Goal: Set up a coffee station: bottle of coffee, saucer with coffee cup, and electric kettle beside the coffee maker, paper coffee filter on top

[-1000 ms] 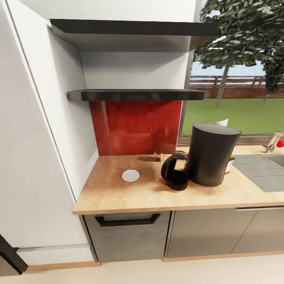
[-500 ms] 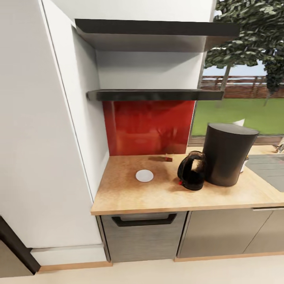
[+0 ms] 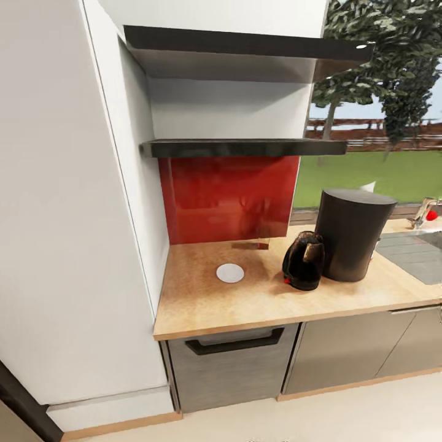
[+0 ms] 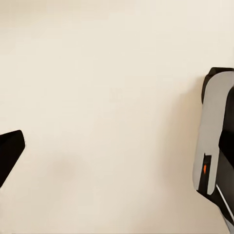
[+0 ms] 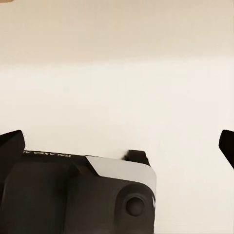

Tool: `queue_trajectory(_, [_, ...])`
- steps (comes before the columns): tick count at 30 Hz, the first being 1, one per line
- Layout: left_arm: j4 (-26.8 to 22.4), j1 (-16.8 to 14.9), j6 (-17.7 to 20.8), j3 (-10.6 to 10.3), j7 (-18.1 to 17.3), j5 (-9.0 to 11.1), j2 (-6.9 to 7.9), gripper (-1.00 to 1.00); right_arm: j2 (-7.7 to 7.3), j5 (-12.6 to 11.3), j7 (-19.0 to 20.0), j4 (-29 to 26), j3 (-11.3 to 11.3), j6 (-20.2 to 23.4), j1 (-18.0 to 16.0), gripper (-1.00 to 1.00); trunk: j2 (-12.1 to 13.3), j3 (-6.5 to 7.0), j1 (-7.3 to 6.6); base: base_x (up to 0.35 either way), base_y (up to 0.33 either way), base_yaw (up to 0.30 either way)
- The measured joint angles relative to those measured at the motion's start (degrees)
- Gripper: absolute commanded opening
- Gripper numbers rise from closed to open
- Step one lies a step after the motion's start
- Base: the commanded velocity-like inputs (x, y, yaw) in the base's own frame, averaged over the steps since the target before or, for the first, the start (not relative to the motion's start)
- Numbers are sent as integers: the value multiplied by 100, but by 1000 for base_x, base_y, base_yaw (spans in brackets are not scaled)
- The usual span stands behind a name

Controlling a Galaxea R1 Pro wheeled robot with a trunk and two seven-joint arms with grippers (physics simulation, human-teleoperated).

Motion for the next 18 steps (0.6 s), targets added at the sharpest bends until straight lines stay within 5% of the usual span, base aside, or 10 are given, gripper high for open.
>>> queue_trajectory(12, [-103, -36, -65, 16, -125, 4, -29, 100, 10, 1, 0, 2, -2, 5, 0, 100, 0, 0, 0, 0, 307, -177])
queue_trajectory(18, [-356, -63, -74, -45, -704, -245, -231, 100, 9, 7, -1, 8, -2, 5, -1, 100, 0, 0, 0, 0, 187, -8])
